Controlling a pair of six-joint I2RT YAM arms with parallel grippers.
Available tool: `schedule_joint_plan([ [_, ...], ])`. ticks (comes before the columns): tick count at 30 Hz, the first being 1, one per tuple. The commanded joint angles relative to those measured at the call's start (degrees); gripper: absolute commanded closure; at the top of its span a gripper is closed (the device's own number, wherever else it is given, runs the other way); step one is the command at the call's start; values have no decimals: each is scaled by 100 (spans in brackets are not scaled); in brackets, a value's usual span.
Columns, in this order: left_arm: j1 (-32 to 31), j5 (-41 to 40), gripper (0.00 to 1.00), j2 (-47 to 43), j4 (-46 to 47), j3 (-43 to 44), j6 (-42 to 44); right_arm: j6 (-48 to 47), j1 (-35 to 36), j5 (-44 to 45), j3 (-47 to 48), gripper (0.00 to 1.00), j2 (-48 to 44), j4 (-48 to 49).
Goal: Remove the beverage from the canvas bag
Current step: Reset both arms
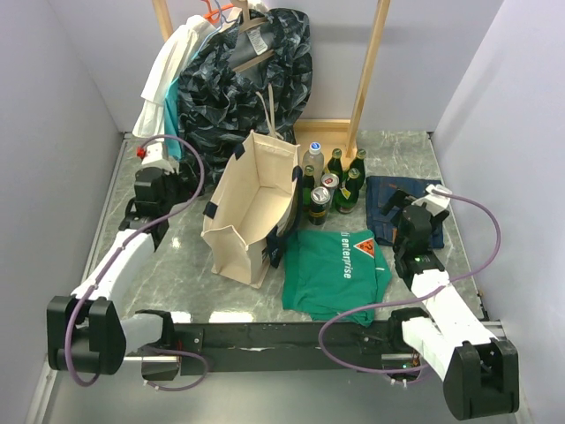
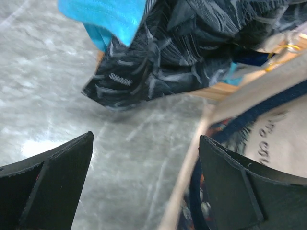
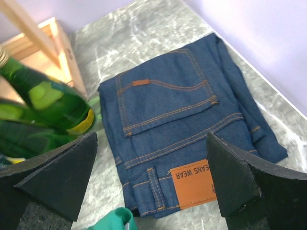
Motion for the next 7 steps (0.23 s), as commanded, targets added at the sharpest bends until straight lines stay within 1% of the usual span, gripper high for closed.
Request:
schedule_joint_plan([
  [1,-144,-712,4,-71,927,-74,680,-240,-40,-418,130,0,-76,282],
  [4,-144,-783,4,-133,1024,-206,856,-162,-40,-376,104,0,-67,379],
  [7,-153,-1064,3,-255,1024,-294,909,-39,-31,-174,121,0,12,397],
])
